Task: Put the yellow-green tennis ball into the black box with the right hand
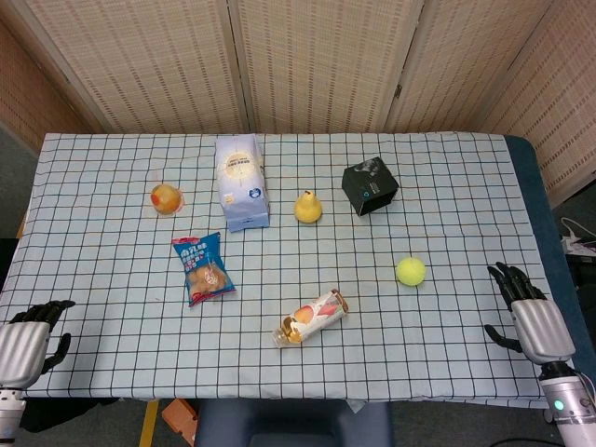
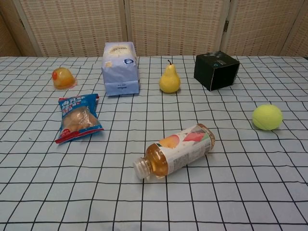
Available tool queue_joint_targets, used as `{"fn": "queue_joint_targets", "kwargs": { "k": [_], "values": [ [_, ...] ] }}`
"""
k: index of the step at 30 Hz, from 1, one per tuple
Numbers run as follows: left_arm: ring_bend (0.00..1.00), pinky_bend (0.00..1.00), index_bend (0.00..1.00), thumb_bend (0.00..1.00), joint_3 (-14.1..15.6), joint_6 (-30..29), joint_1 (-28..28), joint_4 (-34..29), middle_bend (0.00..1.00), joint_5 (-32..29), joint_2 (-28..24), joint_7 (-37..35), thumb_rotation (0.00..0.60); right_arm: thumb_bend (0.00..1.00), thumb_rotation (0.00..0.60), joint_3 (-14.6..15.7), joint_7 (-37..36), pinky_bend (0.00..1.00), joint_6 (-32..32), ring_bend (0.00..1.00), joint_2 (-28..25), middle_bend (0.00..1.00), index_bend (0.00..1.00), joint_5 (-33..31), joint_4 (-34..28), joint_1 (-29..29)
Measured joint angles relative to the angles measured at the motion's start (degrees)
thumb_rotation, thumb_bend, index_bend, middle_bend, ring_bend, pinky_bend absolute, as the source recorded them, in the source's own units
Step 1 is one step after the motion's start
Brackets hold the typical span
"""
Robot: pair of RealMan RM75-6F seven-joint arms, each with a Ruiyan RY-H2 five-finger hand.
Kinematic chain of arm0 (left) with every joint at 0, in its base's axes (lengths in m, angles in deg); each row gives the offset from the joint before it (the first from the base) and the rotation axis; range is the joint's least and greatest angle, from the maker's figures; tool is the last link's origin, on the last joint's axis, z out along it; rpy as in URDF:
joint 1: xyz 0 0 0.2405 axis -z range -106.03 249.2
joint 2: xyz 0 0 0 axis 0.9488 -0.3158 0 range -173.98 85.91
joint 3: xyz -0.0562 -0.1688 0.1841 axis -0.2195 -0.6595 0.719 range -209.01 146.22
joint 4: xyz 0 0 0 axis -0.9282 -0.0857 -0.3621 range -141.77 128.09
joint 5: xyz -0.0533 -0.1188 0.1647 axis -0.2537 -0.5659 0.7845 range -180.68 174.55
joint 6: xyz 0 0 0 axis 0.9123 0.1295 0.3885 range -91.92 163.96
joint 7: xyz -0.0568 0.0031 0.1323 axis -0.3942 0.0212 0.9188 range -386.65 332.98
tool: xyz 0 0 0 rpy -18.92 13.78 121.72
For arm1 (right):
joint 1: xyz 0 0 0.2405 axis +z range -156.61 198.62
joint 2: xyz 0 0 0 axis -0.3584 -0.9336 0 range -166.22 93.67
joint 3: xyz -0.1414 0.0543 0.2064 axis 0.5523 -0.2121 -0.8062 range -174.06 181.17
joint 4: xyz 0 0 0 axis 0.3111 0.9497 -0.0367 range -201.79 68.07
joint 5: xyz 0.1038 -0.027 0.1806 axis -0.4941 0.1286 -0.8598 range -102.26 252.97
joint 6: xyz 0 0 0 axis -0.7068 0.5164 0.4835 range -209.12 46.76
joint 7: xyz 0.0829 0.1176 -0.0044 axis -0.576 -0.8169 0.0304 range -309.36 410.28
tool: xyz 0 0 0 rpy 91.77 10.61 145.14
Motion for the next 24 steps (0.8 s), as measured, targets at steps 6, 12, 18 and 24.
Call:
{"fn": "queue_joint_targets", "kwargs": {
  "k": [6, 12, 18, 24],
  "values": [
    [0.27, 0.38, 0.27, 0.45, 0.14, -0.07, -0.05, -0.11, 0.29, 0.26, 0.04, 0.22, 0.6, 0.15, 0.6, 0.1, -0.6, 0.26, 0.31, 0.0, -0.15, 0.02, 0.05, 0.3, -0.11, -0.07],
    [0.27, 0.38, 0.27, 0.45, 0.07, -0.24, -0.06, -0.03, 0.29, 0.42, 0.09, -0.02, 0.6, 0.15, 0.6, -0.02, -1.13, 0.26, 0.4, 0.0, -0.12, 0.02, 0.05, 0.37, -0.08, 0.07],
    [0.27, 0.38, 0.28, 0.45, -0.06, 0.25, 0.18, 0.64, 0.29, 0.24, 0.35, -0.5, 0.6, 0.15, 0.6, 0.14, -0.61, 0.26, 0.34, 0.0, 0.2, 0.02, 0.05, 0.55, 0.42, 0.17],
    [0.27, 0.38, 0.27, 0.45, 0.0, -0.23, -0.02, 0.49, 0.29, 0.45, 0.2, -0.45, 0.6, 0.18, 0.6, 0.29, -0.43, 0.25, 0.24, 0.0, 0.46, 0.02, 0.05, 0.83, 0.99, 0.33]
  ]
}}
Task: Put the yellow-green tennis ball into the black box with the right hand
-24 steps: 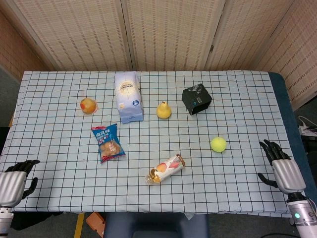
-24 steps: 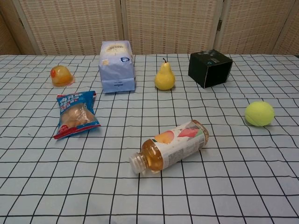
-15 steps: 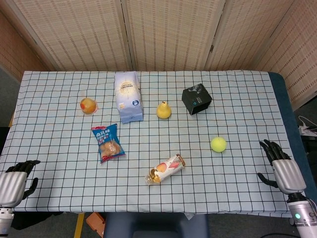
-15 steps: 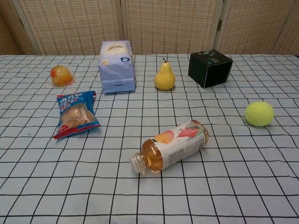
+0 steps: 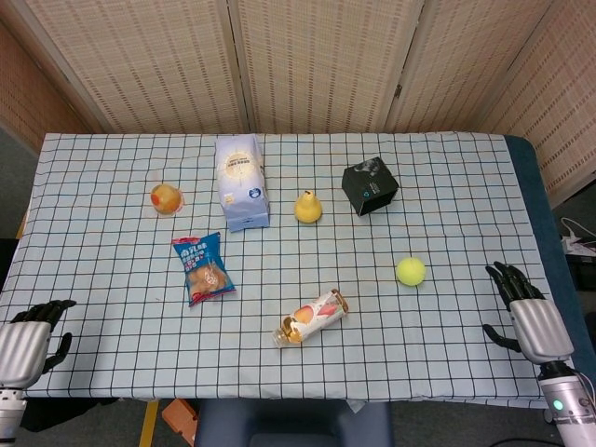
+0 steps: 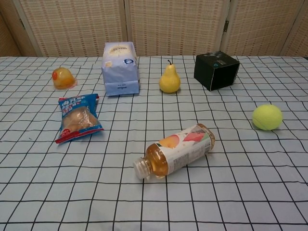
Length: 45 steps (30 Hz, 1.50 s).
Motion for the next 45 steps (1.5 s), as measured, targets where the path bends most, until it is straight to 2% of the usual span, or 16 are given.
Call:
{"fn": "queue_joint_targets", "kwargs": {
  "k": [5, 9, 11, 13, 14, 17, 19, 22, 28, 37, 45],
  "values": [
    [0.27, 0.38, 0.27, 0.45, 0.15, -0.34, -0.25, -0.56, 0.29, 0.18, -0.23, 0.35, 0.6, 0.31, 0.6, 0.26, -0.41, 0.25, 0.03, 0.0, 0.29, 0.02, 0.08, 0.77, 0.49, 0.14],
    [0.27, 0.38, 0.27, 0.45, 0.22, -0.15, -0.19, -0.56, 0.29, 0.28, -0.21, 0.45, 0.6, 0.53, 0.6, 0.47, -1.66, 0.28, 1.06, 0.01, 0.71, 0.08, 0.2, 2.36, 0.93, 0.13],
    [0.27, 0.38, 0.27, 0.45, 0.22, 0.12, -0.1, -0.53, 0.29, 0.15, -0.18, 0.4, 0.6, 0.65, 0.6, 0.45, -1.98, 0.36, 2.3, 0.08, 1.44, 0.18, 0.29, 3.24, 1.78, 0.01],
    [0.27, 0.38, 0.27, 0.45, 0.24, 0.32, -0.05, -0.54, 0.29, 0.08, -0.23, 0.18, 0.6, 0.75, 0.6, 0.28, -2.02, 0.47, 3.84, 0.25, 2.59, 0.34, 0.44, 3.95, 2.87, -0.18],
    [0.27, 0.38, 0.27, 0.45, 0.25, 0.35, -0.04, -0.58, 0.29, 0.07, -0.27, 0.08, 0.6, 0.79, 0.6, 0.18, -1.98, 0.54, 4.54, 0.35, 3.19, 0.44, 0.54, 4.25, 3.37, -0.28],
    [0.27, 0.38, 0.27, 0.45, 0.26, 0.23, -0.06, -0.64, 0.29, 0.29, -0.37, -0.17, 0.6, 0.87, 0.6, -0.14, -1.55, 0.74, 6.66, 0.56, 5.25, 0.64, 0.83, 5.1, 5.07, -0.64],
    [0.27, 0.38, 0.27, 0.45, 0.3, 0.03, -0.11, -0.66, 0.29, 0.52, -0.4, -0.32, 0.6, 0.9, 0.6, -0.2, -0.56, 0.89, 7.1, 0.65, 6.07, 0.75, 0.96, 5.33, 5.8, -0.8],
    [0.27, 0.38, 0.27, 0.45, 0.34, 0.06, -0.13, -0.67, 0.29, 0.54, -0.4, -0.33, 0.6, 0.9, 0.6, -0.13, 0.99, 0.99, 6.4, 0.72, 6.78, 0.84, 1.0, 5.08, 5.86, -0.74],
    [0.27, 0.38, 0.27, 0.45, 0.42, 0.31, -0.05, -0.78, 0.29, 0.55, -0.34, 0.02, 0.6, 0.92, 0.6, -0.04, 4.23, 1.0, 0.31, 0.78, 6.31, 0.91, 1.0, 1.8, 3.6, 0.66],
    [0.27, 0.38, 0.27, 0.45, 0.52, 0.24, -0.08, -0.99, 0.29, 0.72, -0.44, 0.12, 0.6, 0.92, 0.6, -0.79, 12.94, 1.0, -14.35, 0.78, 5.83, 0.92, 1.0, -10.77, -0.75, 5.74],
    [0.27, 0.38, 0.27, 0.45, 0.74, 0.67, 0.04, -1.01, 0.29, 0.89, -0.43, 0.36, 0.6, 0.92, 0.6, -1.22, 13.7, 1.0, -17.72, 0.78, 10.17, 0.92, 1.0, -12.46, 2.46, 8.66]
  ]
}}
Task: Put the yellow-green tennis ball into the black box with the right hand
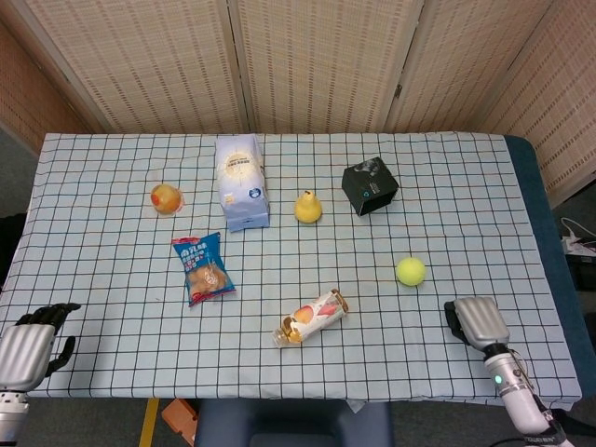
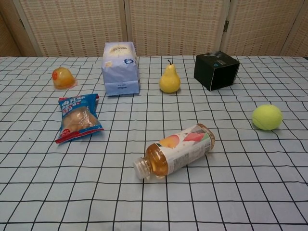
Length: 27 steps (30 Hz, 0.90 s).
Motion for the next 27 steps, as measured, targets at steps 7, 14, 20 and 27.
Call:
{"fn": "queue_joint_targets", "kwargs": {
  "k": [7, 14, 20, 27],
  "values": [
    [0.27, 0.38, 0.27, 0.45, 0.08, -0.13, -0.05, -0.12, 0.29, 0.16, -0.01, 0.28, 0.6, 0.92, 0.6, -0.61, -1.89, 1.0, -2.05, 0.78, 3.63, 0.92, 1.0, -0.19, 4.85, 2.13],
    [0.27, 0.38, 0.27, 0.45, -0.03, -0.34, -0.1, 0.01, 0.29, 0.01, 0.22, 1.08, 0.6, 0.92, 0.6, -1.77, -3.87, 1.0, -4.92, 0.78, 7.57, 0.93, 1.0, -0.53, 10.13, 5.2],
    [0.27, 0.38, 0.27, 0.45, 0.02, -0.3, -0.09, 0.0, 0.3, 0.08, 0.34, 1.39, 0.6, 0.92, 0.6, -2.37, -5.42, 1.0, -6.22, 0.78, 10.48, 0.93, 1.0, -0.36, 13.55, 7.08],
    [0.27, 0.38, 0.27, 0.45, 0.06, -0.21, -0.04, 0.06, 0.3, 0.2, 0.32, 1.2, 0.6, 0.92, 0.6, -2.4, -8.21, 1.0, -7.08, 0.78, 13.29, 0.93, 1.0, 0.4, 17.29, 8.39]
  ]
}}
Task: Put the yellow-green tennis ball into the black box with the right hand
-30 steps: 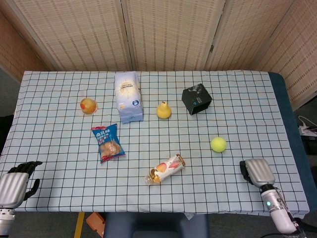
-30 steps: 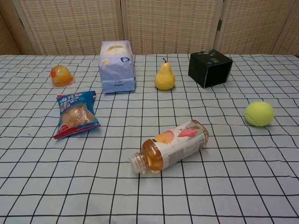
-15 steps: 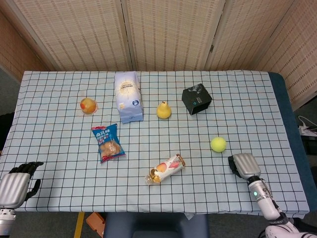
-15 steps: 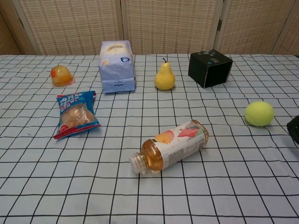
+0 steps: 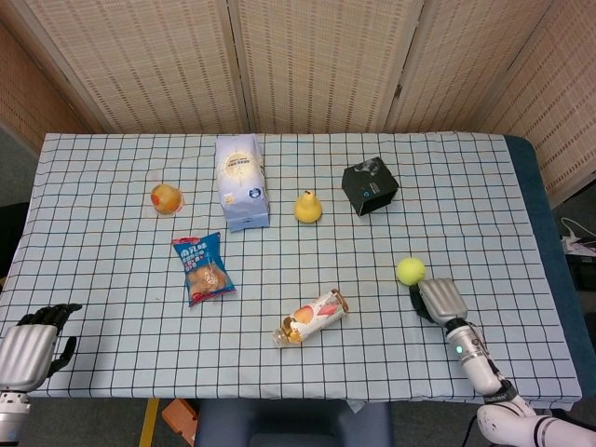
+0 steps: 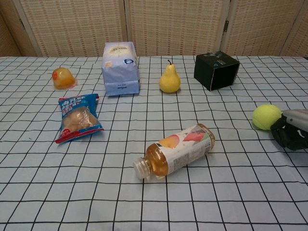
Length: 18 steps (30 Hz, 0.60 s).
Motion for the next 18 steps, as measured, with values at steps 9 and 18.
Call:
{"fn": "queue_joint_targets", "kwargs": {
  "k": [9, 18],
  "values": [
    [0.27, 0.38, 0.27, 0.45, 0.06, 0.22, 0.13, 0.1, 0.3, 0.1, 0.09, 0.1, 0.6, 0.92, 0.6, -0.61, -2.64, 1.0, -0.98, 0.78, 3.27, 0.93, 1.0, 0.89, 4.99, 2.21],
    [0.27, 0.38, 0.28, 0.45, 0.04, 0.4, 0.16, 0.14, 0.3, -0.12, 0.06, -0.14, 0.6, 0.92, 0.6, -1.31, -3.5, 1.0, -2.62, 0.78, 6.05, 0.93, 1.0, 0.73, 10.18, 4.41]
  ]
}}
